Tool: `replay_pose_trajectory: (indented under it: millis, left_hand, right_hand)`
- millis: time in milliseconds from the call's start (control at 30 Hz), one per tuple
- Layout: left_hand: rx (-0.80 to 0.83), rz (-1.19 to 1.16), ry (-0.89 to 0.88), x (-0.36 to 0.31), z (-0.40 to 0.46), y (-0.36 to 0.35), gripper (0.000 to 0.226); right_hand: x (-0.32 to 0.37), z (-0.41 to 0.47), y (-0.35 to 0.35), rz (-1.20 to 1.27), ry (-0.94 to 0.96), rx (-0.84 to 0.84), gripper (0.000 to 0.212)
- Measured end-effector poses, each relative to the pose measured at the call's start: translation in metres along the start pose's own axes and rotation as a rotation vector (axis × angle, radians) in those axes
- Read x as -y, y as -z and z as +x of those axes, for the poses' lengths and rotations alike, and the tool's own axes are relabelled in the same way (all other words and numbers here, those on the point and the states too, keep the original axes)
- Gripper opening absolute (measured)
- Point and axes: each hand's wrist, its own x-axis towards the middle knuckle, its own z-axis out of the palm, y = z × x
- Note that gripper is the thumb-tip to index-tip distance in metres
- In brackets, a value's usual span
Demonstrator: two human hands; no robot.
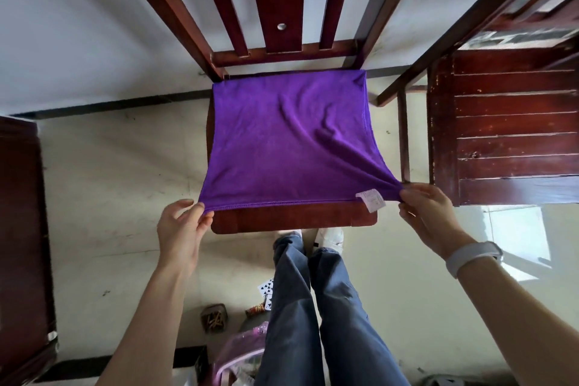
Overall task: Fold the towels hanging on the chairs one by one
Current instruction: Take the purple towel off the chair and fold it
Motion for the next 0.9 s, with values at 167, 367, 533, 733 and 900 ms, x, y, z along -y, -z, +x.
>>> replay_pose_trajectory:
  millis: [167, 367, 533, 733, 900]
  left_hand:
    - [0.118, 0.041, -0.196, -0.047, -0.031, -0.002, 0.026]
    - [0.298, 0.089, -0.267, -0.101, -0.060, 0.003, 0.023]
    - [0.247, 0.420, -0.482, -0.130, -0.078, 0.011, 0.027]
    - [0.163, 0.540, -0.635, -0.137, -0.094, 0.028, 0.010]
    - [0.113, 0.718, -0.801, -0.126, -0.111, 0.040, 0.008]
  right_hand:
    - [0.047, -0.032, 0.000, -0.100, 0.228, 0.070, 0.028]
    - [0.103, -0.073, 0.001, -0.357, 0.417, 0.102, 0.030]
    - [0.129, -0.102, 0.007, -0.711, 0.791, -0.088, 0.020]
    - [0.132, -0.123, 0.032, -0.878, 1.164, -0.085, 0.012]
    - [0.117, -0.143, 0.047, -0.858, 1.153, -0.084, 0.010]
